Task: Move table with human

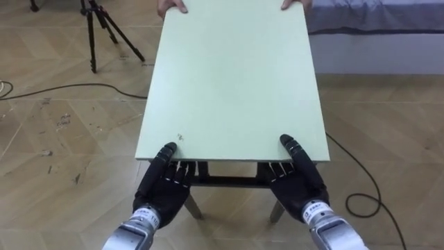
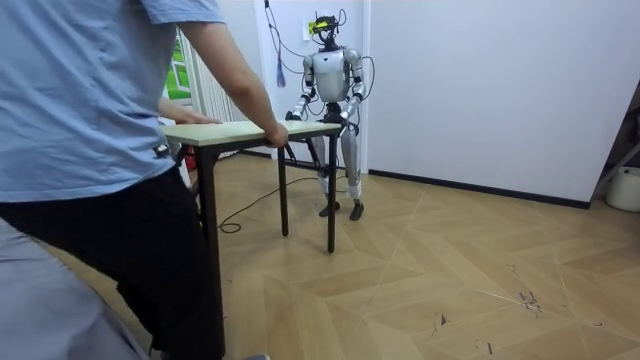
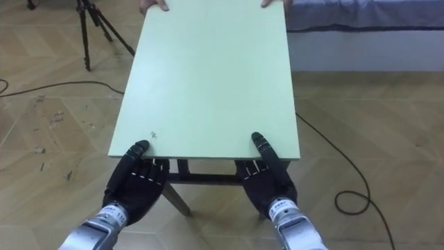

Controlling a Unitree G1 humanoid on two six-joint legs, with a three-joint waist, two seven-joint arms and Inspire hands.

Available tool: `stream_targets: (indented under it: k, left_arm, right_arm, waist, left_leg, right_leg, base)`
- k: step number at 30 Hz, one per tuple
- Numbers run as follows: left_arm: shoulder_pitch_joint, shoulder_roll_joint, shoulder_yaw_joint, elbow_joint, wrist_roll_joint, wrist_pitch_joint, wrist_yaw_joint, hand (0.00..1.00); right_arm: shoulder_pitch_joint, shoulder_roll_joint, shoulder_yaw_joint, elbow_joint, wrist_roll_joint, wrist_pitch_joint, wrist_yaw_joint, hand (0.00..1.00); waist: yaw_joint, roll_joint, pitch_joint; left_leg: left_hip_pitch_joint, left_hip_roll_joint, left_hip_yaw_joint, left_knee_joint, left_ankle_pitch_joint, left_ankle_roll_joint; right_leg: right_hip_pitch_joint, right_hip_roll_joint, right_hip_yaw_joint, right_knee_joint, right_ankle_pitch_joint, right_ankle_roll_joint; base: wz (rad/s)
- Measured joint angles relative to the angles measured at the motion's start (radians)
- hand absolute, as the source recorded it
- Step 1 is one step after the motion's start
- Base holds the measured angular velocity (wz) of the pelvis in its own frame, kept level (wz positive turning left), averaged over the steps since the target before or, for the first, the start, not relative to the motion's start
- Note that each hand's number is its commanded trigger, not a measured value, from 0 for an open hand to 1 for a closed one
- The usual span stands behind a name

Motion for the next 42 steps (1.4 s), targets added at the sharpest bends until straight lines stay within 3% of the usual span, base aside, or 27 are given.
stream_targets:
  k: [10, 13, 21, 31, 38, 42]
  left_arm:
    - [0.113, -0.004, -0.006, -0.214, 0.095, 0.015, 0.002, 1.0]
    - [0.135, -0.004, -0.009, -0.25, 0.112, 0.007, 0.001, 1.0]
    - [0.211, -0.002, -0.057, -0.318, 0.112, -0.064, -0.001, 1.0]
    - [0.27, 0.002, -0.083, -0.318, 0.111, -0.102, -0.047, 1.0]
    - [0.328, 0.005, -0.089, -0.318, 0.112, -0.106, -0.088, 1.0]
    - [0.34, 0.003, -0.099, -0.318, 0.117, -0.132, -0.088, 1.0]
  right_arm:
    - [0.115, 0.005, -0.01, -0.165, -0.005, -0.03, 0.0, 1.0]
    - [0.147, 0.007, 0.022, -0.2, -0.004, -0.07, 0.005, 1.0]
    - [0.207, -0.001, 0.064, -0.251, -0.005, -0.125, 0.034, 1.0]
    - [0.258, -0.003, 0.073, -0.266, -0.018, -0.129, 0.078, 1.0]
    - [0.314, -0.004, 0.084, -0.27, -0.04, -0.129, 0.122, 1.0]
    - [0.321, -0.007, 0.099, -0.271, -0.038, -0.134, 0.13, 1.0]
  waist:
    - [0.005, -0.001, 0.0007]
    - [0.008, -0.001, 0.0008]
    - [0.008, -0.003, 0.0015]
    - [0.012, -0.008, 0.0042]
    - [0.016, -0.008, 0.0043]
    - [0.019, -0.007, 0.0052]
  left_leg:
    - [0.001, 0.001, 0.002, -0.004, 0.0, 0.0]
    - [-0.001, 0.001, 0.002, -0.003, 0.0, 0.0]
    - [-0.008, 0.0, 0.0, -0.004, 0.0, 0.0]
    - [-0.023, -0.001, 0.001, -0.003, 0.0, 0.0]
    - [-0.032, -0.001, 0.0, 0.007, 0.0, 0.0]
    - [-0.041, -0.001, 0.002, 0.014, 0.001, 0.002]
  right_leg:
    - [-0.003, 0.001, 0.005, -0.001, 0.0, 0.0]
    - [-0.004, 0.002, 0.004, -0.001, 0.0, 0.0]
    - [-0.013, 0.001, 0.008, 0.0, 0.0, 0.001]
    - [-0.026, 0.0, 0.009, -0.001, -0.001, 0.002]
    - [-0.032, -0.001, 0.009, 0.006, -0.001, 0.001]
    - [-0.047, -0.002, 0.013, 0.019, 0.0, -0.001]
  base:
    - [-0.01]
    - [0.01]
    - [-0.01]
    - [0.0]
    - [0.02]
    - [0.01]
